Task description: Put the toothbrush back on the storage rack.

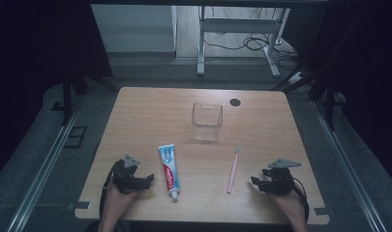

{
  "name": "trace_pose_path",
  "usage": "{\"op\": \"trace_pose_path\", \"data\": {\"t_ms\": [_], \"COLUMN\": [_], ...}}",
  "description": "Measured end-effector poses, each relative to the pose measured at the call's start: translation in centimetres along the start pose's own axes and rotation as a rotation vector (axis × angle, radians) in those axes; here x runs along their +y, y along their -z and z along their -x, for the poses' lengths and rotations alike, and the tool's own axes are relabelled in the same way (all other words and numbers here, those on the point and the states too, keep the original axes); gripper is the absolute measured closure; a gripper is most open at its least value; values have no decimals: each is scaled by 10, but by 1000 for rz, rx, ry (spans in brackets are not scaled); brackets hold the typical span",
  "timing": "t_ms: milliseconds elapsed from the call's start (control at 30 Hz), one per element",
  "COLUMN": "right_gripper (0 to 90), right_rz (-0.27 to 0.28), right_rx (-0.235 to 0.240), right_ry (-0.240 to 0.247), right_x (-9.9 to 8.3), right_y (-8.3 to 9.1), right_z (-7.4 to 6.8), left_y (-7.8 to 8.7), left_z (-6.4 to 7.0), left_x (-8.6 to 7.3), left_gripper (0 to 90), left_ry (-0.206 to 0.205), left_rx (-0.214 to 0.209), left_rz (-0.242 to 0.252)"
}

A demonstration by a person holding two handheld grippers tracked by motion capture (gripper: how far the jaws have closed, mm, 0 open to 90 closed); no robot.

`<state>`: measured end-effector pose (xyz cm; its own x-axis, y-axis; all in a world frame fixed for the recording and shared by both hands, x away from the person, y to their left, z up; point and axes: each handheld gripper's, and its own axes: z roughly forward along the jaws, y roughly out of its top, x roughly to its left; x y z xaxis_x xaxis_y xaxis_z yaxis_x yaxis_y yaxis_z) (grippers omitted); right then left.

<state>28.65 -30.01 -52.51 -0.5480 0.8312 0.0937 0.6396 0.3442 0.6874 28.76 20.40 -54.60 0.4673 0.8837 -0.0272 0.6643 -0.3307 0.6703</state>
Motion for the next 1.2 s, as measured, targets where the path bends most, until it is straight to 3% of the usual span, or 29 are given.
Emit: {"op": "trace_pose_path", "data": {"t_ms": [267,467,700,1200], "right_gripper": [546,638,760,822], "right_rz": [-15,-48,-71,-75], "right_rx": [77,81,137,180], "right_ry": [20,57,97,156], "right_x": [8,14,27,48], "right_y": [3,-1,-10,-27], "right_z": [-5,-11,-22,-42], "left_y": [0,0,0,0], "left_z": [1,1,1,1], "left_x": [0,0,0,0], "left_gripper": [31,31,31,31], "left_ry": [5,5,4,5], "left_rx": [4,4,4,4], "left_rz": [-1,-1,-1,-1]}}
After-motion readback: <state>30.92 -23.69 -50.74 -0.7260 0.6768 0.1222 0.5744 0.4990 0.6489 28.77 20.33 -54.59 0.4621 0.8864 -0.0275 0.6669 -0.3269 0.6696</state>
